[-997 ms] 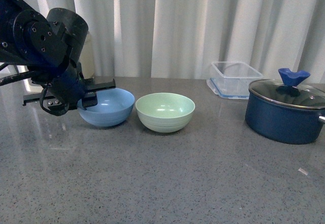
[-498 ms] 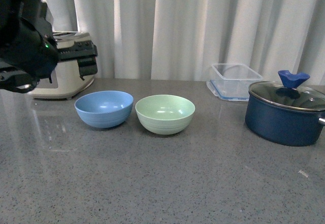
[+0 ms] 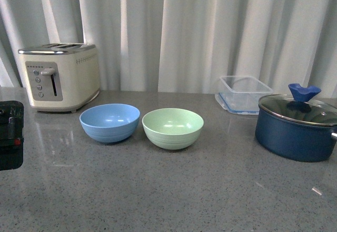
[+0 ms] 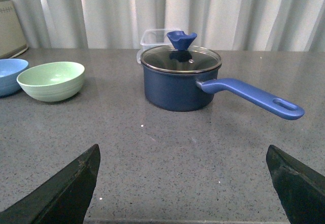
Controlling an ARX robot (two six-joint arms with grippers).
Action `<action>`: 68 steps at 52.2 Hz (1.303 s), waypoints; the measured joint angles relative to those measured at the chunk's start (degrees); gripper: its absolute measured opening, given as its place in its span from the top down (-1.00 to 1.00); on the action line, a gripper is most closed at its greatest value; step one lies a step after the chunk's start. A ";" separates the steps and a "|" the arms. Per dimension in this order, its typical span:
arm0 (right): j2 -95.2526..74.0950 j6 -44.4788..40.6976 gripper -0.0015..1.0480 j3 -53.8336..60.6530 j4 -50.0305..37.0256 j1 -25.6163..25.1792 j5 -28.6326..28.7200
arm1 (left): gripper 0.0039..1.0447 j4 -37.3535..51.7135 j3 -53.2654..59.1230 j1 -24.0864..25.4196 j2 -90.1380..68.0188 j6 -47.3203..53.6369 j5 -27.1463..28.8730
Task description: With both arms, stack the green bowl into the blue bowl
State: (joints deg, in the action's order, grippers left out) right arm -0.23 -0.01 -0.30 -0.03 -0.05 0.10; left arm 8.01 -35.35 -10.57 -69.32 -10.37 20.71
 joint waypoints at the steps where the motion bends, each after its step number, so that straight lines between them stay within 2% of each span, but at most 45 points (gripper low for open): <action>1: 0.00 0.00 -0.81 0.00 0.00 0.00 -0.02 | -0.87 0.00 0.02 0.00 -0.02 -0.02 0.09; 4: 0.00 0.00 -0.81 0.00 0.00 0.00 -0.04 | -0.87 0.20 0.11 0.00 -0.13 0.02 -0.26; 6: 0.00 0.00 -0.81 0.00 0.00 0.00 -0.04 | -0.80 5.11 1.73 0.48 -0.46 1.51 -2.56; 9: 0.00 0.00 -0.81 0.00 0.00 0.00 -0.04 | -0.56 22.23 8.26 1.51 -0.24 5.31 -10.69; 11: 0.00 0.00 -0.81 0.00 0.00 0.00 -0.04 | -0.39 31.23 12.50 2.08 0.63 7.06 -12.79; 14: 0.00 0.00 -0.81 0.00 0.00 0.00 -0.04 | -0.16 37.27 15.96 2.95 2.78 8.37 -13.57; 19: 0.00 0.00 -0.81 0.00 0.00 0.00 -0.04 | 0.13 38.56 18.93 4.17 6.36 9.07 -14.34; 24: 0.02 0.00 -0.81 0.00 0.00 0.00 -0.04 | 0.61 38.12 23.15 5.38 10.60 9.51 -15.69; 28: 0.00 0.00 -0.81 0.00 0.00 0.00 -0.04 | 0.92 37.24 25.35 6.03 13.55 9.75 -16.48; 31: 0.00 0.00 -0.81 0.00 0.00 0.00 -0.04 | 0.94 36.37 26.58 8.39 15.76 9.94 -19.91; 36: 0.00 0.00 -0.81 0.00 0.00 0.00 -0.04 | 0.94 34.82 28.22 10.21 18.86 9.92 -20.31; 54: 0.00 0.00 -0.81 0.00 0.00 0.00 -0.04 | 0.94 28.17 32.00 10.43 29.33 9.94 -20.61; 59: 0.00 0.00 -0.81 0.00 0.00 0.00 -0.04 | 0.94 30.01 34.01 10.43 30.14 9.94 -20.59; 68: 0.00 0.00 -0.81 0.00 0.00 0.00 -0.04 | 0.94 25.64 34.12 10.43 34.91 9.97 -20.59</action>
State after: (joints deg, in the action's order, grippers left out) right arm -0.23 -0.01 -0.30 -0.03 -0.05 0.05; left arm 33.65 -1.23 -0.14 -34.41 -0.40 0.12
